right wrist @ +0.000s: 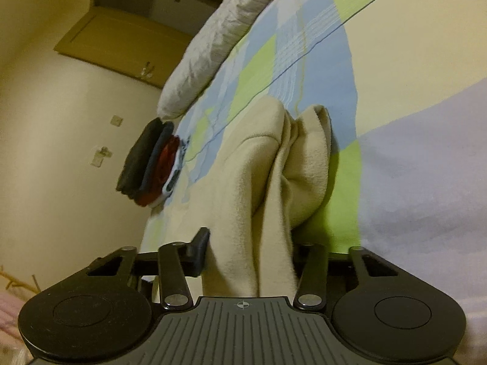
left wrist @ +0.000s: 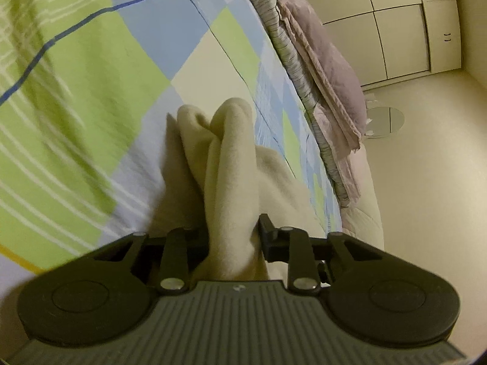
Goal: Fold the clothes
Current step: 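Close both grippers on the folded beige shirt's edges, then lift the folded shirt with both grippers and carry it onto the dark clothes stack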
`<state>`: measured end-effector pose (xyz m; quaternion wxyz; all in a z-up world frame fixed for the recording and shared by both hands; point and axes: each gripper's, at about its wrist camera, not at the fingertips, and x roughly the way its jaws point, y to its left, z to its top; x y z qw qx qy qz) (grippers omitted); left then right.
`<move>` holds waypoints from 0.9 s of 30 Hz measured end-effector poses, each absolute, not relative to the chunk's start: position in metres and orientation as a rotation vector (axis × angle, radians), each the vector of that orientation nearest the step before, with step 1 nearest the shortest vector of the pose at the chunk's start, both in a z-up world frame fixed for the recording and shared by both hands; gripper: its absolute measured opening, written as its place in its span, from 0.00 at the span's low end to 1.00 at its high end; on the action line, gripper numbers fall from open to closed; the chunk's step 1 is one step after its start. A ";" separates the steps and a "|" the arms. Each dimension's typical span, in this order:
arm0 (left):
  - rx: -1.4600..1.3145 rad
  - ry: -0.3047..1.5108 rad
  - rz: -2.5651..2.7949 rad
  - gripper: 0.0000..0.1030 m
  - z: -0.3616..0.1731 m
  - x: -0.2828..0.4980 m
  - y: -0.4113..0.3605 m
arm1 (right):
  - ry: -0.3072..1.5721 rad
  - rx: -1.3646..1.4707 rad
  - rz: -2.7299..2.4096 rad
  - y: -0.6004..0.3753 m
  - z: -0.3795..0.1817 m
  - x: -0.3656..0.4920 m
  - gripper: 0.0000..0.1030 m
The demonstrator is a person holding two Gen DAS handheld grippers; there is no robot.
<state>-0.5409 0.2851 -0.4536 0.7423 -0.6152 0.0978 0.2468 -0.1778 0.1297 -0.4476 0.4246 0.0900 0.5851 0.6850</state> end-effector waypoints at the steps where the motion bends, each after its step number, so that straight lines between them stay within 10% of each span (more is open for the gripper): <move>1: -1.351 0.206 0.548 0.20 -0.453 -0.541 0.283 | 1.471 0.242 1.711 0.128 -0.450 -0.176 0.37; 27: -1.431 0.069 0.781 0.14 -0.172 -0.620 0.271 | 1.708 0.222 1.605 0.184 -0.183 -0.227 0.31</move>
